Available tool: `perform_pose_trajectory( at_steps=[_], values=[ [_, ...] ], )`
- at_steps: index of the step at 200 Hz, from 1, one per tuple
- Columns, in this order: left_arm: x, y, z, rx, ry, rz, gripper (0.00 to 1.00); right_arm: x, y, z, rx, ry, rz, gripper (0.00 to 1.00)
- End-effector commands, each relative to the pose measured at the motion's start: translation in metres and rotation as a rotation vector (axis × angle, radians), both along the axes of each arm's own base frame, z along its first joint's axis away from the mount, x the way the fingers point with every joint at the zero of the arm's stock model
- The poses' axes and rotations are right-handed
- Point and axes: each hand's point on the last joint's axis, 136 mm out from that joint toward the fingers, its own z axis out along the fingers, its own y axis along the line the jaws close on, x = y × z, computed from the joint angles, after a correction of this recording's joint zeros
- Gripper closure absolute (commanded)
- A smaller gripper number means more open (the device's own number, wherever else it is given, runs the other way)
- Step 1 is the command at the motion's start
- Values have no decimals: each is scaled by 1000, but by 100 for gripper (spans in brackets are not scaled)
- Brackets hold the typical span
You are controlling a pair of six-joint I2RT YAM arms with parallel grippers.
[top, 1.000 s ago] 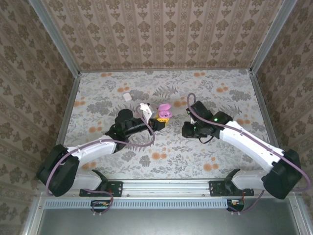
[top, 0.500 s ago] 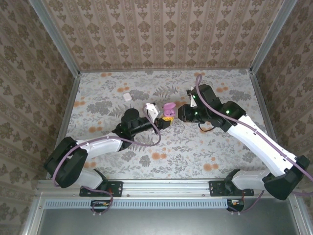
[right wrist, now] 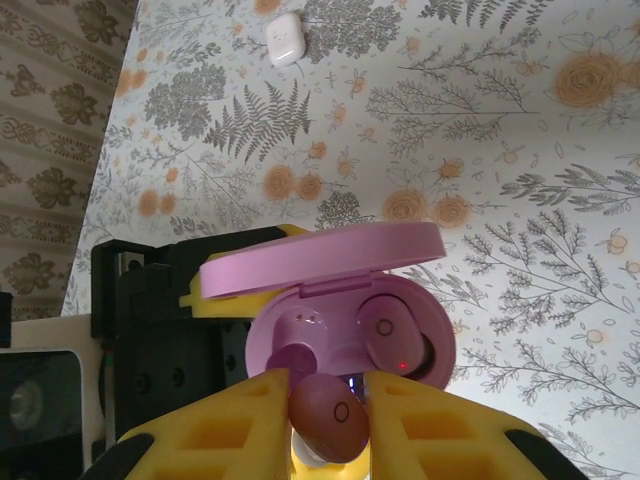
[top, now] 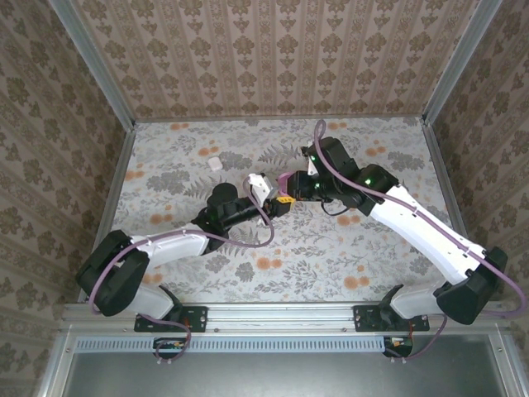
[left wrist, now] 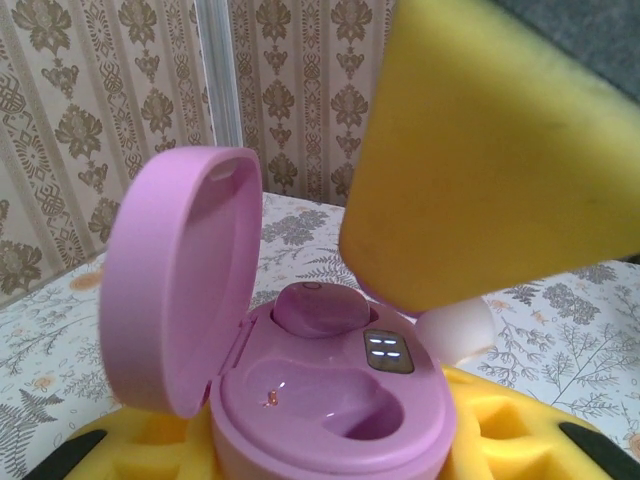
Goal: Insert wireless bluetooth earbuds into charging case
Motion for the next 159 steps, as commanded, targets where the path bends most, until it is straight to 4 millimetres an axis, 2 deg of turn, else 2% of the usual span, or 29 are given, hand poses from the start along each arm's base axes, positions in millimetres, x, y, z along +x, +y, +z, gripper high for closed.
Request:
perform_pose_trajectory(
  at_steps=[1,146,152,155,159],
  values=[
    [2,-6,21,-38,-68,-4,66,7,6,12,23,-29,-18,76],
    [0,-10,26,-52,-71,-11,66,13,8,10,4,-57,-59,76],
    [1,-10,27,-54,-69,-10,66,13,8,9,0,-56,-56,75],
    [1,-9,27,-54,-69,-9,66,15,11,0,-16,-38,-54,76],
    [1,-10,27,-55,-69,-9,66,15,11,-1,-21,-36,-56,76]
  ],
)
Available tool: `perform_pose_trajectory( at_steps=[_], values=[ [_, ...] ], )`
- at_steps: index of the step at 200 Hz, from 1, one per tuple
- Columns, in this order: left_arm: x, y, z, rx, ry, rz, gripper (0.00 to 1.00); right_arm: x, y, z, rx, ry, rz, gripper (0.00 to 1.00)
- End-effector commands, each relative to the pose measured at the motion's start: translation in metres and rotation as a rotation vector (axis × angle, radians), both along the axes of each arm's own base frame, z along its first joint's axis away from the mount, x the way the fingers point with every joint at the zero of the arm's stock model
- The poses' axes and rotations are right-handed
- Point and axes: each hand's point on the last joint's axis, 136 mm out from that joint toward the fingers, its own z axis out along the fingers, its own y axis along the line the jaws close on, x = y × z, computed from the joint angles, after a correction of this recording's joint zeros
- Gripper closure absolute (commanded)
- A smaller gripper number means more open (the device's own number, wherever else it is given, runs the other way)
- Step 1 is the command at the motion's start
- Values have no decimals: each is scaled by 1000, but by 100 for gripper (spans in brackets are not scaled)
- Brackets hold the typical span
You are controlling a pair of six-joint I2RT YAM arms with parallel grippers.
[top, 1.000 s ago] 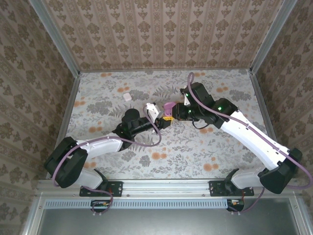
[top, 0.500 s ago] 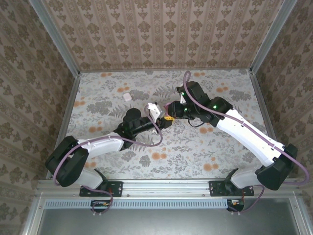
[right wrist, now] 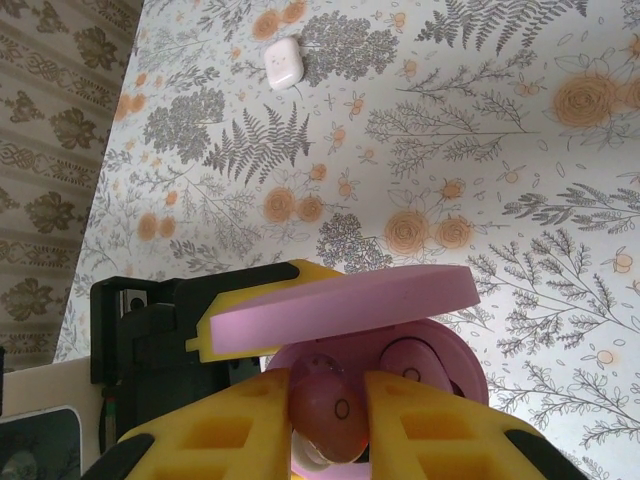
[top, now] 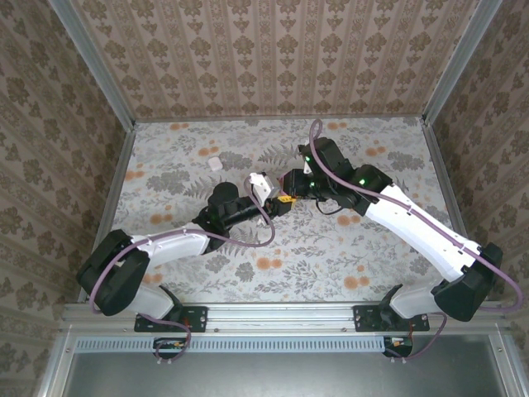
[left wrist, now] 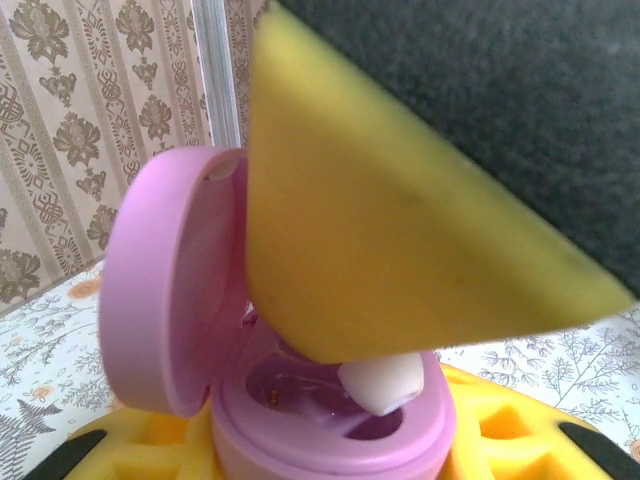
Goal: Insert wireless bluetooth earbuds into charging case
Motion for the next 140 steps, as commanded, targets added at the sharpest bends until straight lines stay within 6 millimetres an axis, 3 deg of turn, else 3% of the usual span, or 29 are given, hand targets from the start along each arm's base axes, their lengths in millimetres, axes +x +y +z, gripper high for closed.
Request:
perform_pose_trajectory(
  at_steps=[1,140],
  values=[
    [2,-7,23,-49,-59,-2,66,7,4,-2,-20,-9,-19,76],
    [4,-6,27,-64,-58,10,67,-3,5,1,-45,-12,7,69]
  ],
)
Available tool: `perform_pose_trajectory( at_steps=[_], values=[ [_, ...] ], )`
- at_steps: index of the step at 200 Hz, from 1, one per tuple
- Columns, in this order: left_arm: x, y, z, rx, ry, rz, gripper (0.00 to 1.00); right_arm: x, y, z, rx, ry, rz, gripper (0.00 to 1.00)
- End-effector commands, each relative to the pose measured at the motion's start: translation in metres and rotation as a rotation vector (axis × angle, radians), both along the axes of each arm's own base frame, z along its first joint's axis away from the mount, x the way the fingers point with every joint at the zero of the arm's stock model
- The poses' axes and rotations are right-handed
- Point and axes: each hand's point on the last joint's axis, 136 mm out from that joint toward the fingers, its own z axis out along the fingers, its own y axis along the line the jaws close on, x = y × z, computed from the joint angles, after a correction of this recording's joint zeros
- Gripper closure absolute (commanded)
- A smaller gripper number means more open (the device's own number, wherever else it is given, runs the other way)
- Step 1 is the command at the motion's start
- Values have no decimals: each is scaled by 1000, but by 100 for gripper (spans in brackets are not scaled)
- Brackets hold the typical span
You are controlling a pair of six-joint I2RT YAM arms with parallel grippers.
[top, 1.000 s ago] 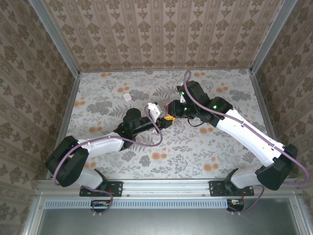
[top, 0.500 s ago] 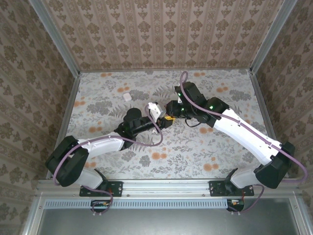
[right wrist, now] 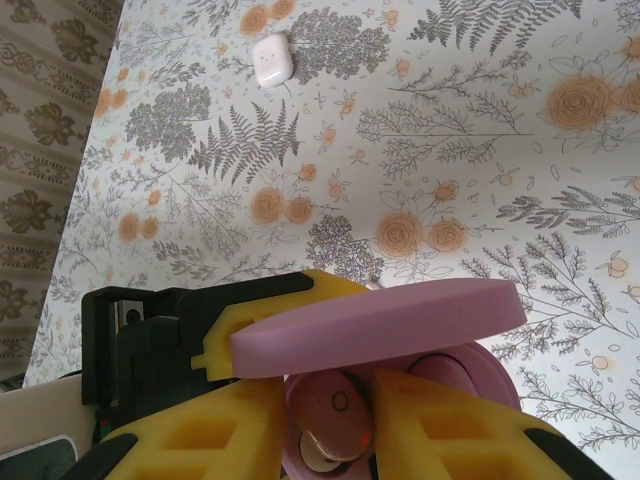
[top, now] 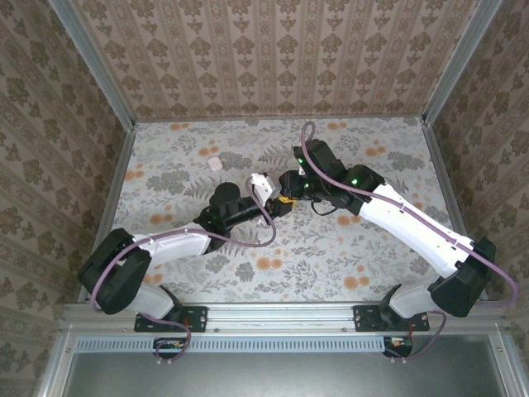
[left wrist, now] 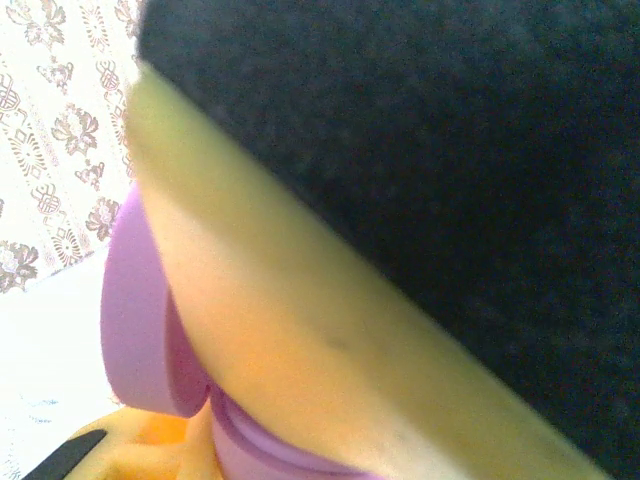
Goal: Insert wireless bluetooth earbuds into charging case
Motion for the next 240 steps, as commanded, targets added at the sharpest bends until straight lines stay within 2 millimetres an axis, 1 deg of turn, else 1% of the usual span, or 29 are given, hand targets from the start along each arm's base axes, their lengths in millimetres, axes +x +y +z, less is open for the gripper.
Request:
perform_pose_trajectory(
  at_steps=[1,19,21,25,91,140,165,181,202,215,240],
  values=[
    [3,-4,32,-75,-68,3,67,-6,-2,9,-10,-9,11,69],
    [3,-4,33,-77,-69,4,66,-7,-2,7,-11,-3,14,69],
    [3,-4,33,-77,-70,5,66,-10,-5,16,4,-20,14,69],
    [3,-4,33,-76,-69,4,66,-11,-6,19,10,-25,15,69],
    [4,-5,33,-74,-73,4,66,-15,-7,19,13,-22,30,69],
    [3,-5,33,-75,-71,3,66,-18,-4,21,29,-18,45,68],
    [3,-5,34,-75,-76,3,67,-20,-3,28,55,-35,53,68],
    [3,-4,34,-74,-77,3,67,-23,-4,39,90,-71,61,68],
    [2,-3,33,-72,-80,2,67,-25,-11,53,137,-117,48,69],
    [1,-3,34,-75,-80,0,67,-25,-17,57,147,-134,32,70],
    [-3,-4,35,-76,-84,-20,67,-21,-33,56,143,-135,-7,71]
  ],
)
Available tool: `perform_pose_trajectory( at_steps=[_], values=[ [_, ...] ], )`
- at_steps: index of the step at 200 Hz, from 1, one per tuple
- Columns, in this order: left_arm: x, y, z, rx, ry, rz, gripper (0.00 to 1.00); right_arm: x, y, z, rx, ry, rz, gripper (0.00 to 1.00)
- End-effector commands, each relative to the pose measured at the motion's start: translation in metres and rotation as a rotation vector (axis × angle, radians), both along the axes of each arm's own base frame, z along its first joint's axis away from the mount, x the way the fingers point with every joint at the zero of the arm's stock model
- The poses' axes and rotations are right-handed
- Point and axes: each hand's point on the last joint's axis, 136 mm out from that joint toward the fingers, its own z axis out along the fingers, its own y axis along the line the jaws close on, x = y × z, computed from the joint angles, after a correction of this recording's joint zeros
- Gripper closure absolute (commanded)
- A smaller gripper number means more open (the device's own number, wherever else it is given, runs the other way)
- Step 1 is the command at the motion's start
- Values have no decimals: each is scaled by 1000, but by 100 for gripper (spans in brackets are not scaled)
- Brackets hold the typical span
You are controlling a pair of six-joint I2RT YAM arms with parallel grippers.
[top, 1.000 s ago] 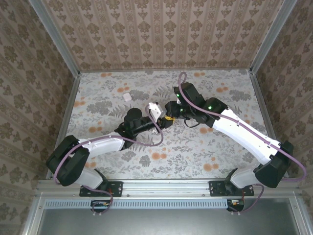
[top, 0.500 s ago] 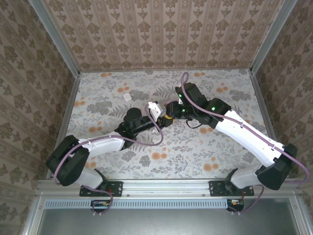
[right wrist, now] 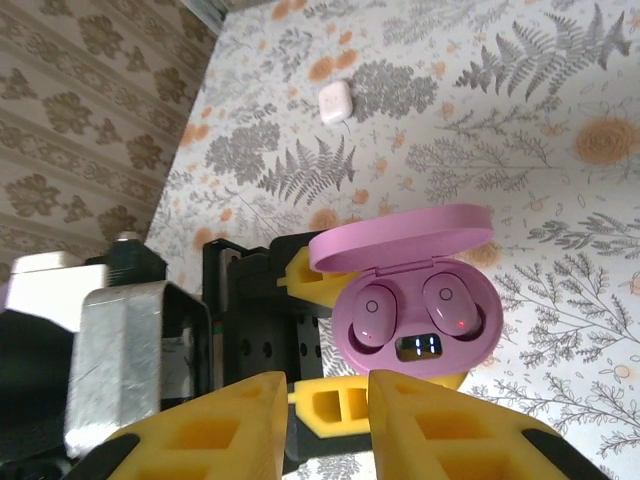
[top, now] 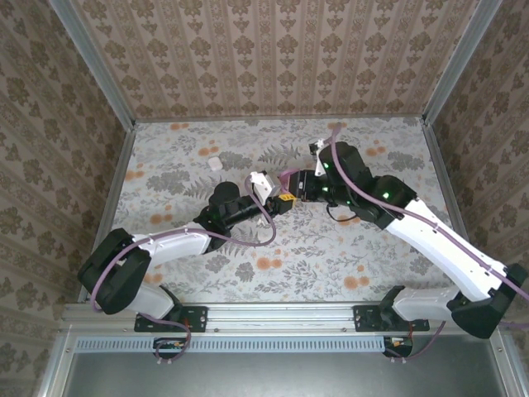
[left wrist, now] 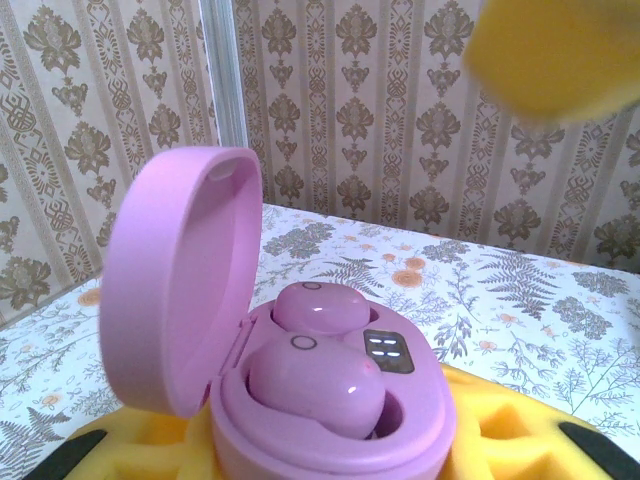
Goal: Insert wireless bluetooth earbuds into charging case
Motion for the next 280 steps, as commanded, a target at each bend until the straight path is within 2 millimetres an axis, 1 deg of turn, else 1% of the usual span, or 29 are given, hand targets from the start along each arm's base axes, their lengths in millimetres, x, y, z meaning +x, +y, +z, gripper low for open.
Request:
perform_pose_trajectory(
  at_steps=[1,14,37,59,75,105,131,163,184,216,233,245,266,280],
  values=[
    [-6,-3,27,-55,-66,-31,67,5,-11,3,16,-20,-23,71],
    [-9,-3,28,-57,-72,-49,67,8,-17,1,22,-10,-33,71],
    [-16,-3,29,-51,-73,-77,67,13,-26,7,50,-17,-47,70],
    [-21,-2,30,-43,-71,-97,67,19,-29,11,88,-3,-38,65],
    [-25,0,31,-43,-72,-114,67,26,-26,8,115,34,-8,60],
    [-34,0,33,-37,-69,-149,66,37,-13,3,167,84,35,53],
    [-37,2,35,-35,-70,-160,66,43,-1,0,186,129,80,52],
    [-38,4,37,-36,-77,-153,66,48,3,-5,188,148,84,50],
    [-36,4,38,-38,-81,-143,66,47,5,-11,188,173,99,50],
    [-33,4,40,-46,-82,-126,66,40,3,-18,197,180,104,50],
    [-30,6,42,-55,-81,-106,66,32,4,-19,250,198,142,47],
    [-29,7,44,-68,-87,-94,67,29,7,-15,306,196,174,45],
    [-27,9,52,-101,-91,-85,66,23,1,-20,364,220,185,41],
    [-26,9,56,-114,-88,-87,66,17,-1,-16,420,221,212,40]
  ],
)
